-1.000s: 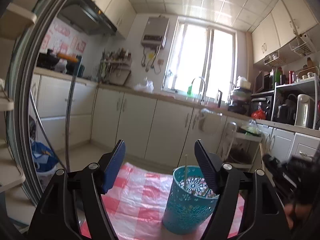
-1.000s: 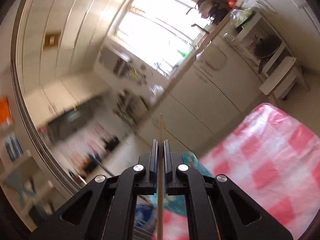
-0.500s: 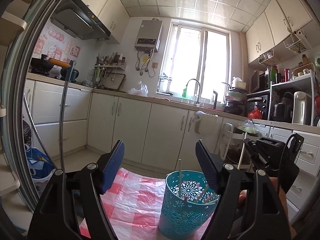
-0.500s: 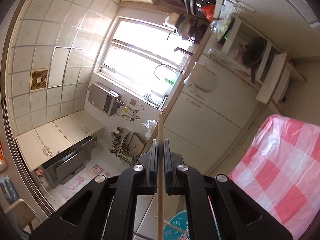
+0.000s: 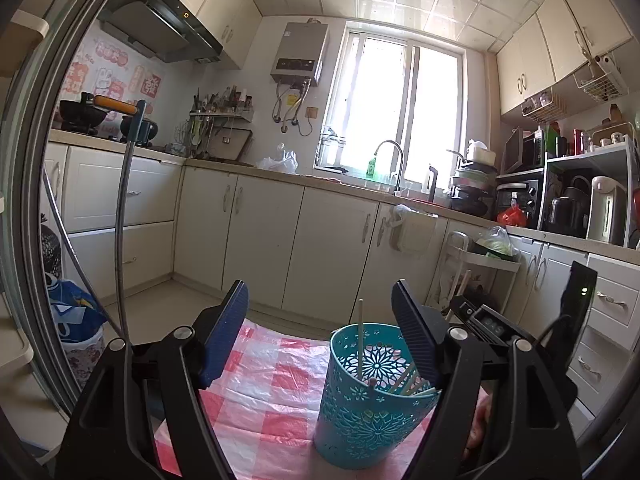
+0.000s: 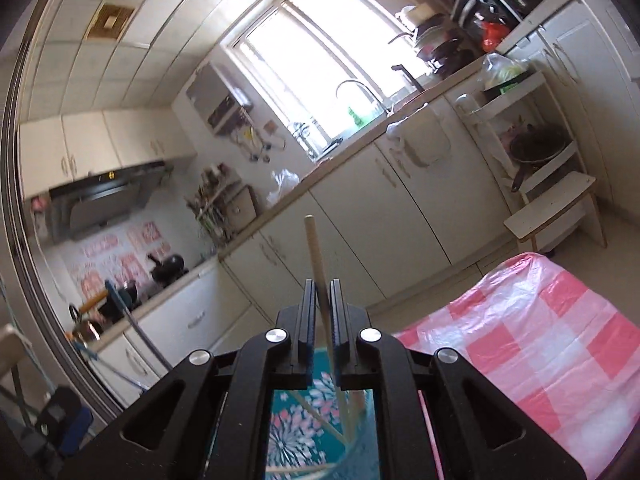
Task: Organize utensils
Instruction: 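Carry the held stick over the teal basket and open the right gripper, then move both grippers back down to the remaining wooden sticks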
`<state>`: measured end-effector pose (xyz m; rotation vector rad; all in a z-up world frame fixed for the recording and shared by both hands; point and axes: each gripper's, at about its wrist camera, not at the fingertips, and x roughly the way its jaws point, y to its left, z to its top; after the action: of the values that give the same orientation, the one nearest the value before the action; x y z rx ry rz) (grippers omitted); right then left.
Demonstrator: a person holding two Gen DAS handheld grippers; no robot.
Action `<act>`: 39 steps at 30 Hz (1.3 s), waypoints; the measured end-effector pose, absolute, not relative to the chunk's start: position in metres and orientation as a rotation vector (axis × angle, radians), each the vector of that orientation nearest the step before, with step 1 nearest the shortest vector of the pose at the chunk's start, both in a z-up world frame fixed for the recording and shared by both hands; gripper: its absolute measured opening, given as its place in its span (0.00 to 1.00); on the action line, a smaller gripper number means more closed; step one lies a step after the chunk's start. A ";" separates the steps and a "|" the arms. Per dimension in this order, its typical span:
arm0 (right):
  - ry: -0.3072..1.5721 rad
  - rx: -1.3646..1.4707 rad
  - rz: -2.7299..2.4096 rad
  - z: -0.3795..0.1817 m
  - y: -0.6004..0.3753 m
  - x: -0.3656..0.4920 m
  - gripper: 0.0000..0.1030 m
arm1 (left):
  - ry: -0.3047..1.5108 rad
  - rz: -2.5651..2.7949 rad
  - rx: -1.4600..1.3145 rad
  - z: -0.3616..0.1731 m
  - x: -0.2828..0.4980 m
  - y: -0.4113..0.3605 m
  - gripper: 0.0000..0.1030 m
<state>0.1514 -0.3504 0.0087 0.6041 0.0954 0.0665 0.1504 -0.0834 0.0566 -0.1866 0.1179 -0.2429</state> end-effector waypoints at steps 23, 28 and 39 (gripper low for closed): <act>0.574 0.451 0.045 -0.027 -0.336 0.048 0.66 | 0.266 -0.253 -0.051 0.036 0.147 -0.086 0.88; 0.735 0.375 0.066 -0.050 -0.319 0.058 0.66 | 0.342 -0.266 -0.003 0.026 0.157 -0.090 0.92; 0.856 0.222 0.103 -0.076 -0.292 0.063 0.41 | 0.508 -0.335 0.047 0.001 0.177 -0.091 0.92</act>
<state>0.0634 -0.2922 -0.0764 0.2216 0.8564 0.1032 0.1774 -0.0908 0.0013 0.0466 0.5075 -0.3350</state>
